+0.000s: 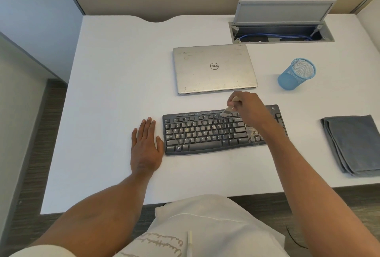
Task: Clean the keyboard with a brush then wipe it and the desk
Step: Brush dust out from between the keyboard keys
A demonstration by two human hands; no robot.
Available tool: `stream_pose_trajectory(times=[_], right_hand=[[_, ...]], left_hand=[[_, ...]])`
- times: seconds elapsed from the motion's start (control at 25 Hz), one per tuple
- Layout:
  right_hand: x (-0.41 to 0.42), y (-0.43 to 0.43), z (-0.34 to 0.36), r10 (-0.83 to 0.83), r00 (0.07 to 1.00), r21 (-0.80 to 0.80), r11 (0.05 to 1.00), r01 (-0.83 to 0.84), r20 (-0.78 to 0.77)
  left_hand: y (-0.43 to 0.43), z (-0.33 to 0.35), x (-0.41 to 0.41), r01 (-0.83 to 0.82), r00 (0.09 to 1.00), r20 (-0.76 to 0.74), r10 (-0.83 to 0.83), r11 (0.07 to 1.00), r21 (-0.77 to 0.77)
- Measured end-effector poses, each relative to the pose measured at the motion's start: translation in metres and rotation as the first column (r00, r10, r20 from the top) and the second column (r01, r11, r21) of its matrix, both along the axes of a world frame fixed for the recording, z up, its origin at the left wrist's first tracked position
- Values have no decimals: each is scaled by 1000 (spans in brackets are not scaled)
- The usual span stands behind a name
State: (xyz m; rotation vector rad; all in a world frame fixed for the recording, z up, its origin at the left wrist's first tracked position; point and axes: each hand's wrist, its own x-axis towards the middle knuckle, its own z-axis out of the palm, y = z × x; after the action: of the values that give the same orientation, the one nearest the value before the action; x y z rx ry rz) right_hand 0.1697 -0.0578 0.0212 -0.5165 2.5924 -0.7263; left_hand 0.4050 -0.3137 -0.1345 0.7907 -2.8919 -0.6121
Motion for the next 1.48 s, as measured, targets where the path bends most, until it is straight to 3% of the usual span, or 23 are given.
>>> stream_pose_trajectory(times=[0.12, 0.36, 0.64, 0.84, 1.0, 1.16, 1.28, 1.48], right_hand=[[-3, 12, 11, -70, 997, 49, 996, 71, -18], [19, -5, 2, -185, 977, -180, 970, 164, -108], [27, 2, -15, -159, 984, -50, 987, 156, -82], [19, 6, -1, -169, 983, -232, 962, 148, -76], [10, 2, -10, -62, 997, -136, 989, 55, -46], [4, 15, -12, -208, 978, -167, 965, 200, -29], [-9, 30, -10, -311, 946, -99, 948, 302, -97], [-10, 26, -4, -335, 929, -107, 941, 321, -159]], left_hand=[[0, 0, 0, 2, 1000, 3, -2, 1000, -5], [0, 0, 0, 8, 1000, -4, -8, 1000, -5], [-1, 0, 0, 2, 1000, -5, -2, 1000, 0], [0, 0, 0, 2, 1000, -8, -2, 1000, 2], [-1, -1, 0, 3, 1000, -13, -3, 1000, -2], [-1, -2, 0, 2, 1000, -21, -2, 1000, -6], [0, -1, 0, -2, 1000, -23, 1, 1000, -10], [0, -1, 0, 3, 1000, -14, -3, 1000, -7]])
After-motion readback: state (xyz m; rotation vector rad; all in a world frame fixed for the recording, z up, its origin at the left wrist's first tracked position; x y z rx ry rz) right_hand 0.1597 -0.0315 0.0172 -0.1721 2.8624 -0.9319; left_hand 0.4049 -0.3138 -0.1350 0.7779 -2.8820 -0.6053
